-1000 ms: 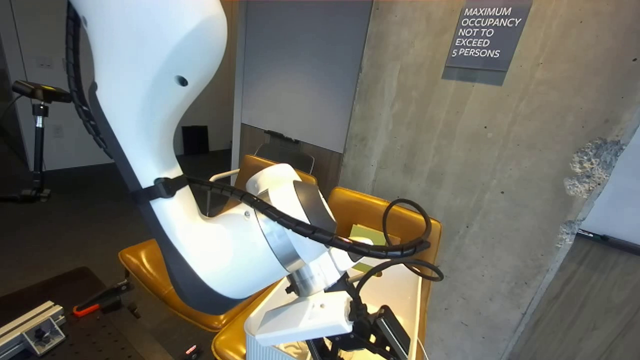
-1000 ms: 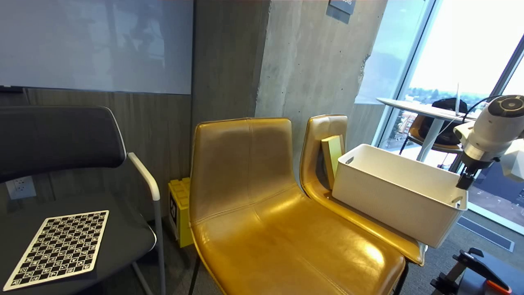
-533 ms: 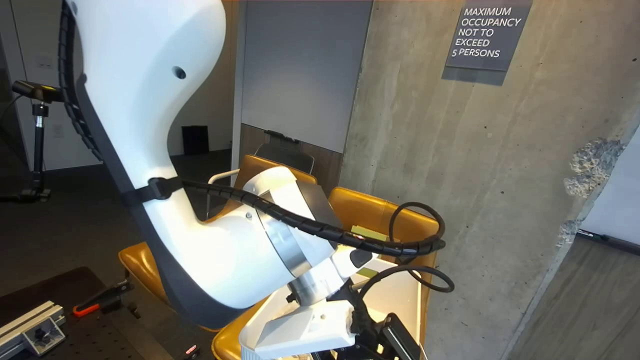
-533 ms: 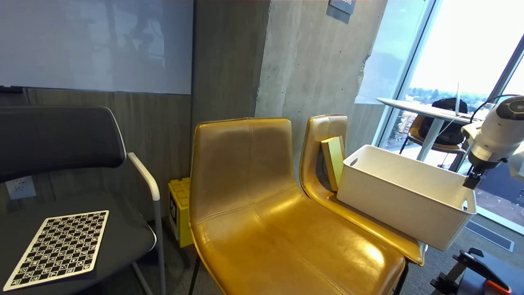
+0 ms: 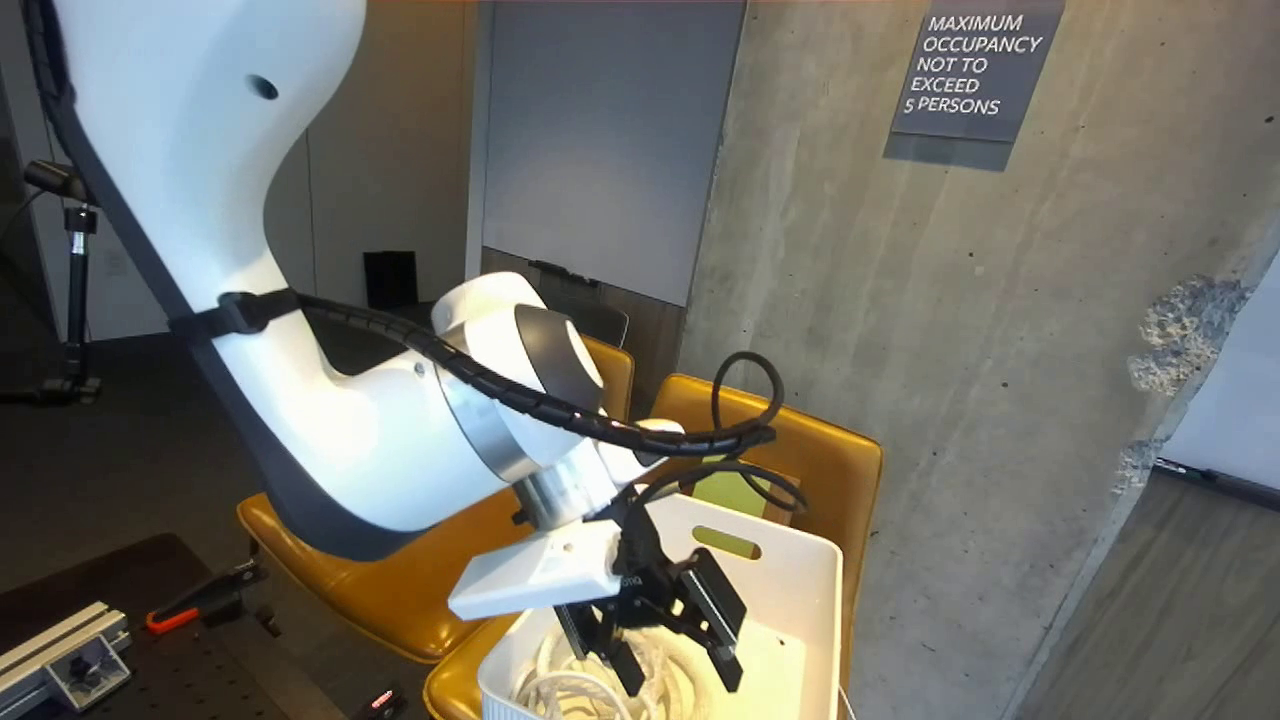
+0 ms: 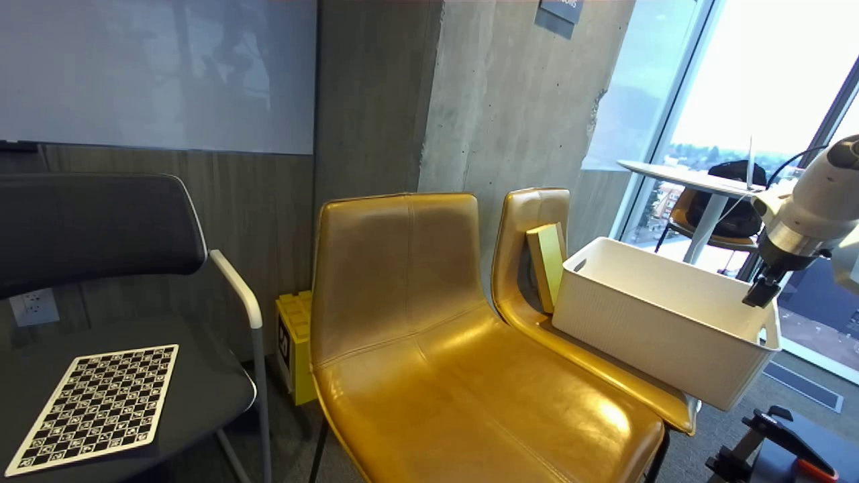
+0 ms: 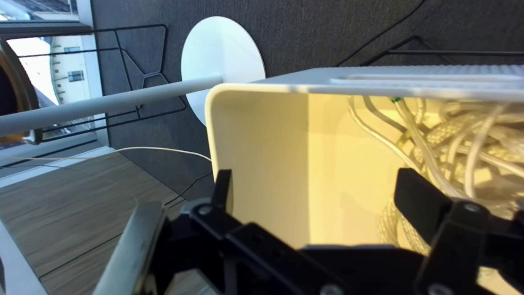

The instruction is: Put the ropes in the basket

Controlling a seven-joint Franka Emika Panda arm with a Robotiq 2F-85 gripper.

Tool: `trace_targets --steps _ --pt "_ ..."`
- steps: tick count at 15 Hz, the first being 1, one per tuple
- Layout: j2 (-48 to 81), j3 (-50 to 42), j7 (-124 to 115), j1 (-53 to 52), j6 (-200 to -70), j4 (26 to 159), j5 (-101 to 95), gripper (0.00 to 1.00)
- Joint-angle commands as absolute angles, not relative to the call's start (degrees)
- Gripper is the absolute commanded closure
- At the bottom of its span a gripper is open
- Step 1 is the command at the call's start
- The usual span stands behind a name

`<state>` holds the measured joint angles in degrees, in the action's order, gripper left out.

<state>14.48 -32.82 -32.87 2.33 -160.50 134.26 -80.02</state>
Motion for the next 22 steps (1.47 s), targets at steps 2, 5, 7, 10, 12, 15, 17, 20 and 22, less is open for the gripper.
trace_targets --steps 2,5,7,10,12,15,17,20,22 --pt "0.5 -21.2 -17.1 6.7 -153.8 141.7 -62.9 0.00" --pt "-4.5 -16.0 -6.8 7.0 -151.9 145.5 -47.8 0.00" --pt "-6.5 -13.9 -0.7 6.2 -151.3 147.4 -37.8 0.00" --pt "-9.6 -23.9 9.7 -7.1 -147.9 147.5 -23.1 0.00" --pt "-11.5 -28.0 16.9 -12.1 -140.7 143.0 -13.4 0.00" --pt "-9.1 -19.1 18.7 -3.3 -140.4 141.3 -9.2 0.00" --pt "-9.1 -17.1 20.0 -0.8 -138.8 139.2 -8.2 0.00" --pt "-8.7 -15.9 19.6 -0.2 -139.4 140.9 -8.3 0.00" --pt "-8.6 -15.9 19.6 -0.2 -139.4 141.1 -8.4 0.00"
